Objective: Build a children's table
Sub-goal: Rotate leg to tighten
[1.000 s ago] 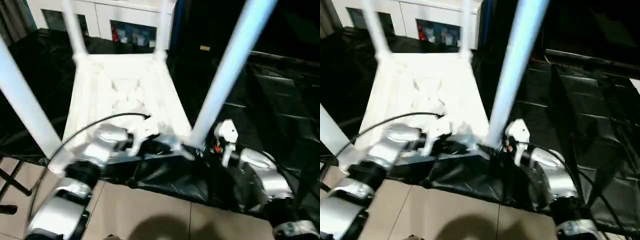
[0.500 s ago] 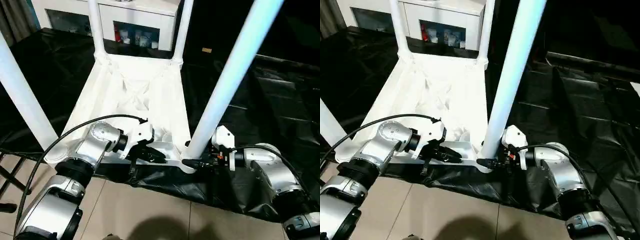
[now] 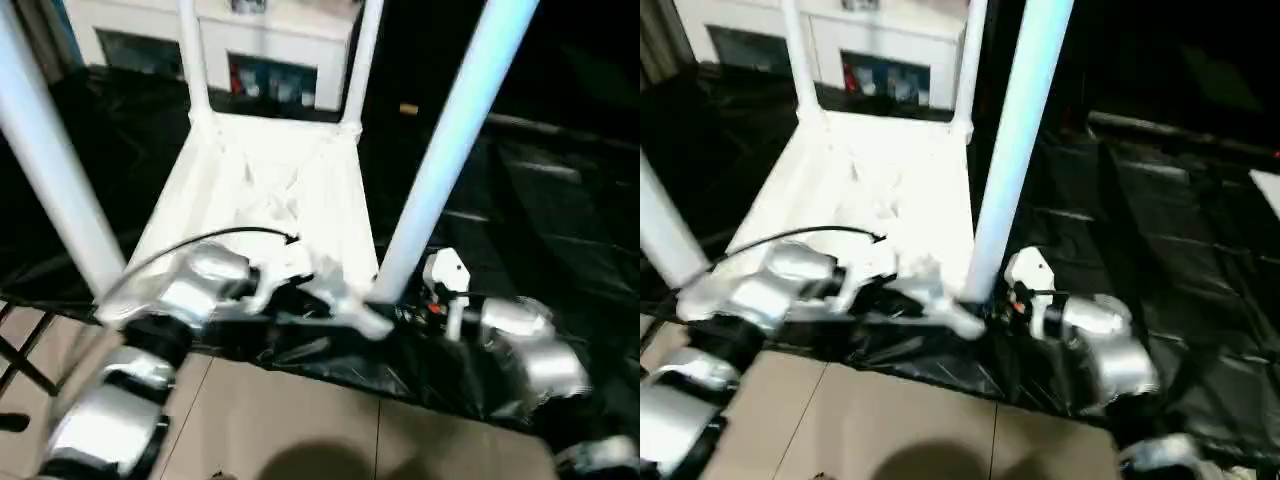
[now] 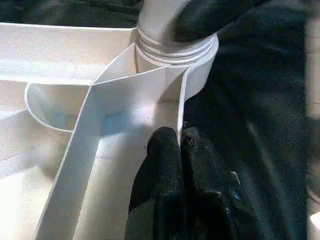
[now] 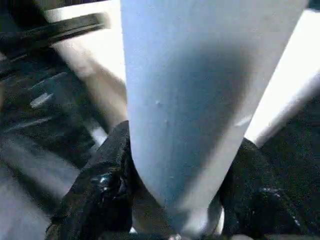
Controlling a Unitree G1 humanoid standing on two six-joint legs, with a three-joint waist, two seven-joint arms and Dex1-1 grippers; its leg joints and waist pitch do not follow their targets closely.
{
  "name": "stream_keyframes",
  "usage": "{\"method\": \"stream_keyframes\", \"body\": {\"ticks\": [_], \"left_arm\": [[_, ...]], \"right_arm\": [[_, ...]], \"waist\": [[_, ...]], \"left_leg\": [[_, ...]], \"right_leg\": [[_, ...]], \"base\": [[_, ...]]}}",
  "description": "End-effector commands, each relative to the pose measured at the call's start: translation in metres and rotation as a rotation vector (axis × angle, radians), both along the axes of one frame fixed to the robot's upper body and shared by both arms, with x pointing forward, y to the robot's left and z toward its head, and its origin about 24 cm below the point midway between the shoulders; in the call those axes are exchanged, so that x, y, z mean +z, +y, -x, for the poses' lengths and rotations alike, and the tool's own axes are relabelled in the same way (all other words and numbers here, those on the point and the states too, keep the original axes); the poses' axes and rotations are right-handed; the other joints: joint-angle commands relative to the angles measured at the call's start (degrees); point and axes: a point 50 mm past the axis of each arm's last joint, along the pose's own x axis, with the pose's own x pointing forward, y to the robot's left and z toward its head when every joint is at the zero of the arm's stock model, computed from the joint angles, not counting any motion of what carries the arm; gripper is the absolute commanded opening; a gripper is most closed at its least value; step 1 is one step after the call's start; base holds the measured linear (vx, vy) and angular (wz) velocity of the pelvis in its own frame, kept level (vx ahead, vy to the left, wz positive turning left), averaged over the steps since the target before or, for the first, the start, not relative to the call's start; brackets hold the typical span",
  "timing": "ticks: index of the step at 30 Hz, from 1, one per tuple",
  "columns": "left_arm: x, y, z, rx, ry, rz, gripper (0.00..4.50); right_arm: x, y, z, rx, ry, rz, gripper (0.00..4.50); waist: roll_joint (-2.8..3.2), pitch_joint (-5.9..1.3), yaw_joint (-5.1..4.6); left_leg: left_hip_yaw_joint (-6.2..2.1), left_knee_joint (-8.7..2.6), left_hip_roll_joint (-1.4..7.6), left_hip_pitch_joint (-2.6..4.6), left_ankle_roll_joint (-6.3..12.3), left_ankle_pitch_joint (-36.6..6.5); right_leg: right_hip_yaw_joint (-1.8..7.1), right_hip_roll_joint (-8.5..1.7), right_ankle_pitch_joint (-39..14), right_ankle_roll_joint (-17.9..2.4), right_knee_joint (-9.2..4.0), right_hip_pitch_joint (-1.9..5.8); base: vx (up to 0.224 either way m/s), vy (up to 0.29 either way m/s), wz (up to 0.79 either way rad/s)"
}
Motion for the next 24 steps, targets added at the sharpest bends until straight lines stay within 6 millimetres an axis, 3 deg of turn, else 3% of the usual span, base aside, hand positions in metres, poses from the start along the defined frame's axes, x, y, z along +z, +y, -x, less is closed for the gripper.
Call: {"method": "stream_keyframes", "body": {"ticks": [1, 2, 3, 4, 9, 11, 12, 15, 18, 19, 20, 24], "left_arm": [[-0.022, -0.033, 0.014, 0.000, 0.073, -0.018, 0.00], [-0.022, -0.039, 0.015, 0.005, 0.072, -0.017, 0.00], [-0.022, -0.042, 0.015, 0.009, 0.071, -0.018, 0.00], [-0.023, -0.049, 0.015, 0.008, 0.066, -0.022, 0.00], [-0.022, -0.058, 0.014, 0.025, 0.041, -0.055, 0.00], [-0.022, -0.054, 0.011, 0.034, 0.029, -0.066, 0.00], [-0.022, -0.049, 0.009, 0.048, 0.019, -0.079, 0.00], [-0.021, -0.036, 0.005, 0.078, 0.003, -0.100, 0.00], [-0.020, -0.021, 0.000, 0.105, -0.021, -0.124, 0.00], [-0.019, -0.018, -0.001, 0.116, -0.022, -0.125, 0.00], [-0.018, -0.015, -0.003, 0.127, -0.029, -0.121, 0.00], [-0.013, -0.005, -0.007, 0.163, -0.054, -0.107, 0.00]], "right_arm": [[-0.024, 0.018, 0.004, -0.076, 0.111, 0.048, 1.99], [-0.026, 0.022, 0.002, -0.112, 0.121, 0.045, 1.98], [-0.026, 0.025, 0.000, -0.135, 0.128, 0.043, 1.98], [-0.027, 0.032, -0.004, -0.179, 0.141, 0.036, 1.98], [-0.018, 0.062, -0.016, -0.230, 0.131, 0.022, 1.98], [-0.012, 0.066, -0.018, -0.216, 0.103, -0.003, 1.98], [-0.010, 0.066, -0.020, -0.223, 0.085, -0.014, 1.98], [-0.006, 0.057, -0.022, -0.251, 0.077, -0.065, 2.66], [-0.005, 0.044, -0.023, -0.268, 0.069, -0.076, 2.77], [-0.004, 0.040, -0.023, -0.274, 0.059, -0.060, 2.93], [-0.004, 0.035, -0.023, -0.276, 0.048, -0.049, 3.05], [-0.001, 0.020, -0.017, -0.233, 0.032, -0.054, 3.05]], "waist": [[0.12, -1.03, -0.86], [0.84, -1.13, -1.34], [0.56, -1.27, -1.70], [0.80, -1.26, -2.33], [1.05, -1.23, -4.11], [1.29, -1.12, -4.65], [1.24, -1.08, -4.67], [1.24, -1.21, -4.57], [1.26, -1.25, -4.26], [0.83, -1.30, -4.12], [1.05, -1.27, -3.99], [0.79, -1.32, -3.42]], "left_leg": [[-0.83, -4.52, 0.04, 1.07, -2.96, -31.08], [-1.25, -4.93, 0.07, 0.83, -3.26, -31.86], [-1.35, -5.03, 0.03, 0.54, -3.28, -31.96], [-1.69, -5.38, -0.11, 0.50, -3.38, -34.10], [-2.34, -5.48, -0.47, 1.23, -2.73, -39.23], [-2.54, -5.65, -0.37, 1.32, -2.38, -41.33], [-2.46, -5.58, -0.41, 1.45, -2.18, -41.69], [-2.36, -5.63, -0.25, 1.57, -1.57, -41.15], [-2.06, -5.61, -0.25, 1.23, -0.97, -38.58], [-1.99, -5.73, -0.20, 0.78, -0.77, -36.95], [-1.82, -5.80, -0.10, 0.79, -0.90, -36.34], [-1.23, -5.66, -0.01, 0.79, -0.20, -33.53]], "right_leg": [[0.38, -1.85, -35.21, -5.06, -7.20, -0.66], [0.23, -1.82, -33.73, -5.03, -7.21, -0.42], [0.09, -1.70, -32.62, -4.95, -7.19, -0.16], [-0.28, -1.41, -31.24, -4.93, -7.39, -0.19], [-0.81, -1.22, -30.21, -5.59, -8.23, -0.76], [-1.36, -1.31, -30.27, -5.33, -8.71, -0.56], [-1.51, -1.29, -30.30, -5.25, -8.88, -0.65], [-1.94, -1.97, -29.24, -5.49, -9.11, -0.35], [-1.31, -2.19, -27.45, -6.59, -8.86, -0.52], [-1.17, -2.24, -26.56, -6.92, -8.50, -0.29], [-0.91, -2.19, -25.18, -7.50, -8.40, -0.49], [-0.40, -2.14, -22.16, -8.75, -8.08, -0.66]], "base": [[-0.066, 0.028, -0.08], [0.000, 0.000, 0.00], [-0.044, 0.057, -0.20], [-0.044, 0.057, -0.20], [-0.025, 0.032, -0.07], [0.000, 0.000, 0.00], [0.000, 0.000, 0.00], [0.000, 0.000, 0.00], [0.000, 0.000, 0.00], [0.000, 0.000, 0.00], [0.000, 0.000, 0.00], [0.000, 0.000, 0.00]]}}
